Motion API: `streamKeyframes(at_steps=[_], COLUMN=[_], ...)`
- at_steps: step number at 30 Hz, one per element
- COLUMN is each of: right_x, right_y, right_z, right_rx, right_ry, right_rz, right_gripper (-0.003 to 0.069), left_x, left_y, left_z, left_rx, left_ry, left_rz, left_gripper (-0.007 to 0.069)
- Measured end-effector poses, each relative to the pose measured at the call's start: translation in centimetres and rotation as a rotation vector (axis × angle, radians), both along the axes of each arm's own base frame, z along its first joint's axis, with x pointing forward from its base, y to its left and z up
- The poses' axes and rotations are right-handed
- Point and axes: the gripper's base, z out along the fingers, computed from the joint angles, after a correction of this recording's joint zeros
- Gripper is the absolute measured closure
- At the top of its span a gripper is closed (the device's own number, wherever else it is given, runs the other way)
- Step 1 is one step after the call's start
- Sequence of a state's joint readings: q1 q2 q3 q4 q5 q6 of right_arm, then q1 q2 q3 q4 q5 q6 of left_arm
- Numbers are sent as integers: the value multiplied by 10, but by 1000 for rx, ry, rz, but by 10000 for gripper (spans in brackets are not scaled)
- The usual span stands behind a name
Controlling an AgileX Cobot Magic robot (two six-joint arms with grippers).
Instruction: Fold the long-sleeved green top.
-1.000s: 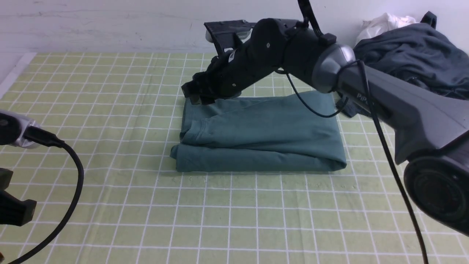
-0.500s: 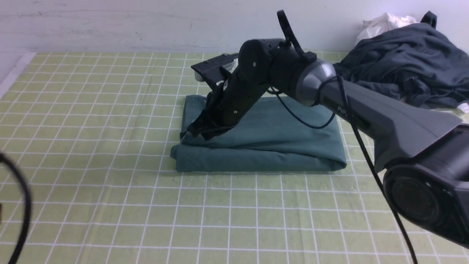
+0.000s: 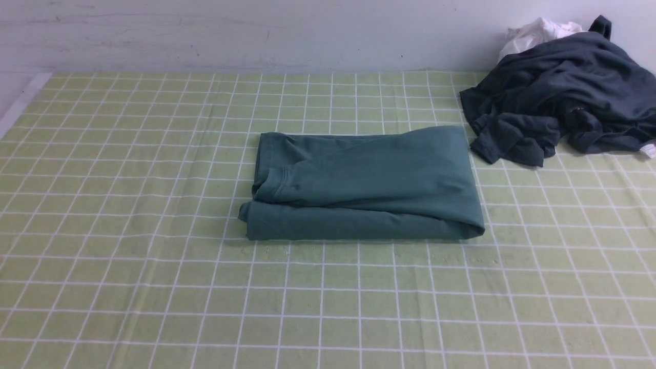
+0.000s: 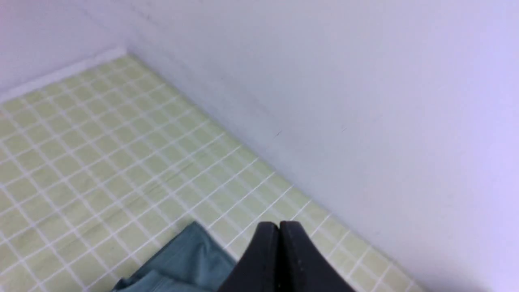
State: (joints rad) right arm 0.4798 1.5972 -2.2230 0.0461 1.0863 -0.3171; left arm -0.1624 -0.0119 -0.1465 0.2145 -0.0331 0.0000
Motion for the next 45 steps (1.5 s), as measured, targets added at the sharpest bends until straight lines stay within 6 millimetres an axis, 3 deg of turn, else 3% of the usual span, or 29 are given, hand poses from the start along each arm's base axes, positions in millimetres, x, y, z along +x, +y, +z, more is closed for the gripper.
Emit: streamKeyframes(at_steps=[3, 4, 5, 7, 8, 12, 17, 21, 23, 29, 37, 45], right_x=[-42, -49, -72, -96, -101, -135, -168, -193, -204, -221, -224, -220], right_y=[-24, -27, -39, -52, -55, -72, -88, -103, -109, -118, -118, -130], right_z=[14, 11, 2, -21, -17, -107, -238, -307, -331, -352, -375, -378], right_rx=[38, 44, 61, 89, 102, 149, 287, 339, 378, 423, 292, 270], right_ry=[-98, -109, -138, -159, -181, -124, -24, -84, -138, -195, 15, 5], right_rz=[-14, -14, -15, -19, -19, -33, -61, -69, -67, -53, -72, -318], right_gripper=[673, 673, 673, 673, 673, 673, 673, 673, 673, 673, 673, 673], left_x=[0, 0, 0, 0, 0, 1, 1, 1, 1, 1, 0, 0], left_y=[-1, -1, -1, -1, -1, -1, -1, -1, -1, -1, -1, -1], left_z=[0, 0, 0, -1, -1, -2, -2, -2, -2, -2, -2, -2], left_rx=[-1, 0, 0, 1, 1, 1, -4, -5, -5, -5, -4, -4], left_ry=[-28, -31, -30, -27, -27, -25, -24, -24, -24, -24, -25, -25], left_rz=[-8, -8, -8, -8, -8, -8, -9, -10, -10, -10, -10, -10], left_gripper=[629, 629, 629, 629, 629, 629, 629, 629, 629, 629, 629, 629])
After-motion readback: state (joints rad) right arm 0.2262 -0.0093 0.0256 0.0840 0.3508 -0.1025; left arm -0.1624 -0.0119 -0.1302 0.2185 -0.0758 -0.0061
